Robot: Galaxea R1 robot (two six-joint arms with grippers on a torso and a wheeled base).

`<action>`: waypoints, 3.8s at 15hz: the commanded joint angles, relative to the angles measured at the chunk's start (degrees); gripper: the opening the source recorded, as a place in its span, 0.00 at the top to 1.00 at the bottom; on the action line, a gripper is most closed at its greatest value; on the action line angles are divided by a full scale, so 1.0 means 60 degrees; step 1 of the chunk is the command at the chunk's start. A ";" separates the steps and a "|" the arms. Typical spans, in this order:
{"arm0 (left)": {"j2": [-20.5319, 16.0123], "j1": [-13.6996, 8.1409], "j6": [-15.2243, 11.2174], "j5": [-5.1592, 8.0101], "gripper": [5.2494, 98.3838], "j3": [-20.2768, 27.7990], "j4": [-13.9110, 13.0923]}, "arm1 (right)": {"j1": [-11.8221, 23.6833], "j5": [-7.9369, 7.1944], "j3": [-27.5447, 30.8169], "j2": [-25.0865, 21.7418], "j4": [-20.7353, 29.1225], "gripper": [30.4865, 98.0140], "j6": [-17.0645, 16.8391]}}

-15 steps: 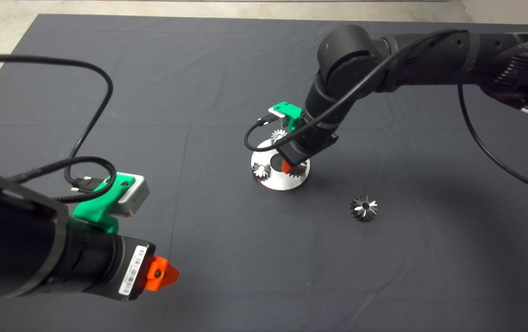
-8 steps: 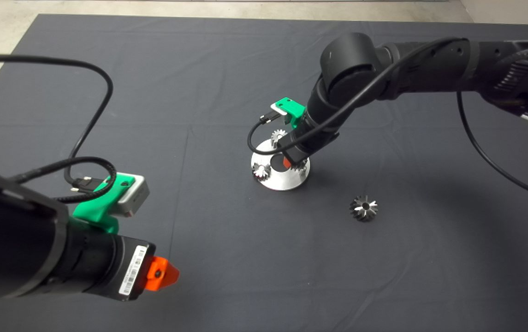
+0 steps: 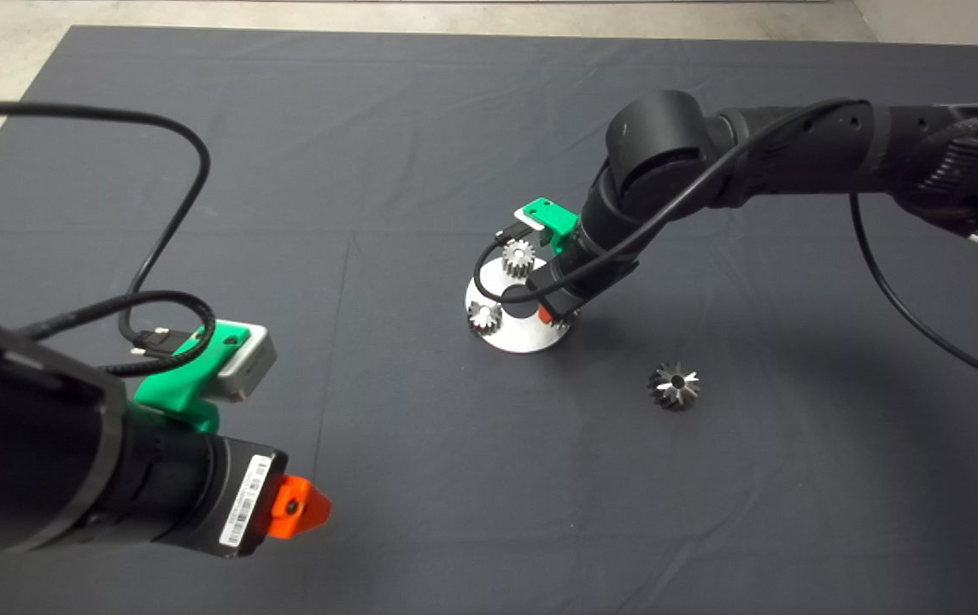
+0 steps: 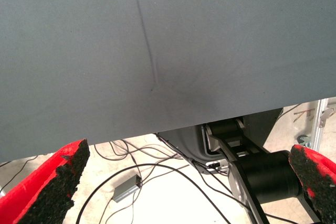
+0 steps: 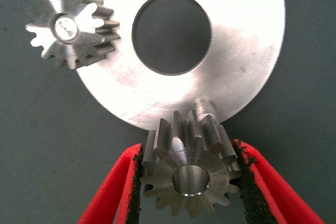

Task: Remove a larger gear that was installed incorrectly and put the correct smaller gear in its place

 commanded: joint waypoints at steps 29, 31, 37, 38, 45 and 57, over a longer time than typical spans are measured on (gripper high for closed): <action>-0.0001 -0.0094 -0.0083 0.0031 0.01 0.0168 -0.0165 | -0.0274 0.0000 -0.0291 -0.0014 -0.1071 0.84 -0.0042; -0.0002 -0.0094 -0.0083 0.0031 0.01 0.0168 -0.0165 | -0.0274 0.0000 -0.0277 -0.0058 -0.1071 0.84 -0.0012; 0.0003 -0.0094 -0.0083 0.0031 0.01 0.0168 -0.0165 | -0.0245 0.0014 -0.0262 -0.0087 -0.1027 0.81 0.0002; 0.0013 -0.0094 -0.0083 0.0031 0.01 0.0168 -0.0165 | -0.0245 0.0000 -0.0243 -0.0087 -0.1013 0.81 0.0002; 0.0013 -0.0094 -0.0068 0.0031 0.01 0.0168 -0.0165 | 0.4042 -0.0205 0.2951 -0.2511 0.3144 0.68 0.0090; 0.0807 -0.0109 0.0510 0.0075 0.01 0.0139 -0.0121 | 0.4145 -0.0117 0.8175 -0.6962 0.4569 0.45 0.2414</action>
